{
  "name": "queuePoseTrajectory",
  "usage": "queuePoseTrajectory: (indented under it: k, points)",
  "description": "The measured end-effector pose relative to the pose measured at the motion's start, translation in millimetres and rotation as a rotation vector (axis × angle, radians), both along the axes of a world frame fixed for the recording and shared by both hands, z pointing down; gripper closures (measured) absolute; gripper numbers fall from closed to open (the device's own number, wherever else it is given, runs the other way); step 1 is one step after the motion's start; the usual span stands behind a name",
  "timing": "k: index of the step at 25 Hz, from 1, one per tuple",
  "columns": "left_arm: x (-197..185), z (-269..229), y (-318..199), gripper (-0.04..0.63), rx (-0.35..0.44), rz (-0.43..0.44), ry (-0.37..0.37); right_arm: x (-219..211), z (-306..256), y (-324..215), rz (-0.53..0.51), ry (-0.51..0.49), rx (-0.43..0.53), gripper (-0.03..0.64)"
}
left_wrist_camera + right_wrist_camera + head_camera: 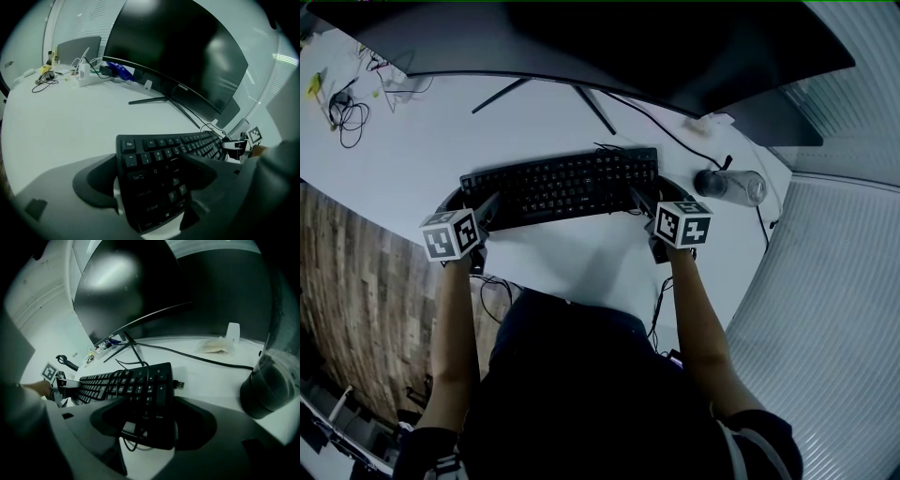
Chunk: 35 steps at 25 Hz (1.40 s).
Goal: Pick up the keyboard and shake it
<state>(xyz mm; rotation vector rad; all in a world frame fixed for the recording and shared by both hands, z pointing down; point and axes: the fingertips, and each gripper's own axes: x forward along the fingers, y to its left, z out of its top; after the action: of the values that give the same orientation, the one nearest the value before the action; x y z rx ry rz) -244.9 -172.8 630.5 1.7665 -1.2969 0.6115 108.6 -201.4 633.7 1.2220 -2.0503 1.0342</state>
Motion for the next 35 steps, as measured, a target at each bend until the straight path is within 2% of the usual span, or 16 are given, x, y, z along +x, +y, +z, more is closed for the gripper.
queuePoseTrajectory:
  k: [3,6,12,17,27,31,35]
  points:
    - [4,-7,1,0.179,0.03,0.009,-0.006,4,-7,2,-0.001,0.008,0.012,0.305]
    - [5,-19,2,0.179,0.071,0.007,0.01,6,-27,3,0.001,0.028,0.07,0.305]
    - [11,-51,5,0.179,0.187,-0.016,0.092,10,-94,4,-0.025,0.097,0.241,0.305]
    - [18,-70,15,0.179,0.249,-0.048,0.178,9,-153,9,-0.067,0.182,0.396,0.307]
    - [33,-73,35,0.179,0.275,-0.104,0.333,-2,-233,29,-0.174,0.365,0.645,0.308]
    - [34,-72,36,0.179,0.277,-0.112,0.355,-7,-246,31,-0.181,0.379,0.681,0.308]
    - [33,-83,35,0.179,0.293,-0.107,0.314,0,-237,30,-0.161,0.345,0.655,0.308]
